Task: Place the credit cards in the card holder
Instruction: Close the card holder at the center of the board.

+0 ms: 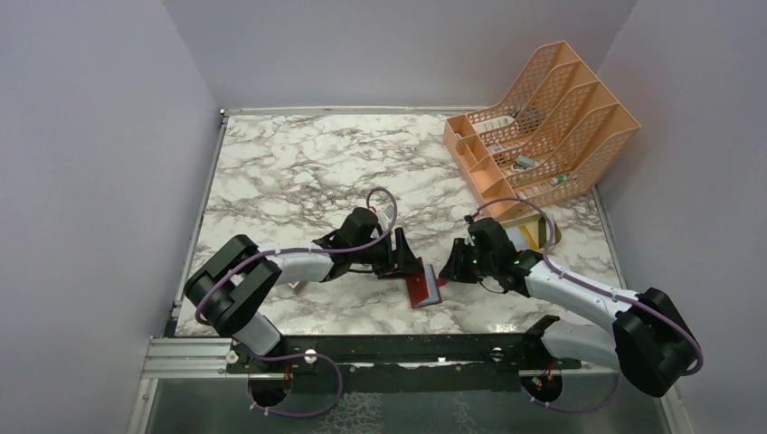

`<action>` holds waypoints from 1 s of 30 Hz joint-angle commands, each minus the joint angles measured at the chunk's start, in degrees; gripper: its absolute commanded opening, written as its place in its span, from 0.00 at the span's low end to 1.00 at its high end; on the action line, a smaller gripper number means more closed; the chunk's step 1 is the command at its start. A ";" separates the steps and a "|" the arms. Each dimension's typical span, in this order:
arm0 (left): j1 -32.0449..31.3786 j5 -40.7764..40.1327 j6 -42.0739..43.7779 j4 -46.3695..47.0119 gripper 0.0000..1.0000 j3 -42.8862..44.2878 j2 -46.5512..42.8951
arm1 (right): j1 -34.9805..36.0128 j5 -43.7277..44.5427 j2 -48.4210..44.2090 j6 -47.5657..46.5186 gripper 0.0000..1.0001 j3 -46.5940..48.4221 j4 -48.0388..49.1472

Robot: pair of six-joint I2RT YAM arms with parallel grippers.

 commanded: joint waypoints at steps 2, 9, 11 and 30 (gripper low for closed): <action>-0.42 1.23 2.53 1.65 0.61 1.81 1.81 | 0.47 1.60 -4.46 -0.63 0.27 3.38 -3.51; -0.40 1.78 3.44 1.65 0.45 2.78 3.36 | 0.49 2.58 -9.00 -0.53 0.32 4.08 -5.95; -0.40 1.97 3.88 1.63 0.38 2.99 3.78 | 0.44 3.52 -10.16 -0.81 0.33 4.05 -6.18; -0.40 -1.92 10.78 -8.10 0.21 7.36 8.49 | -0.09 -0.18 -7.80 -1.40 0.54 0.90 1.39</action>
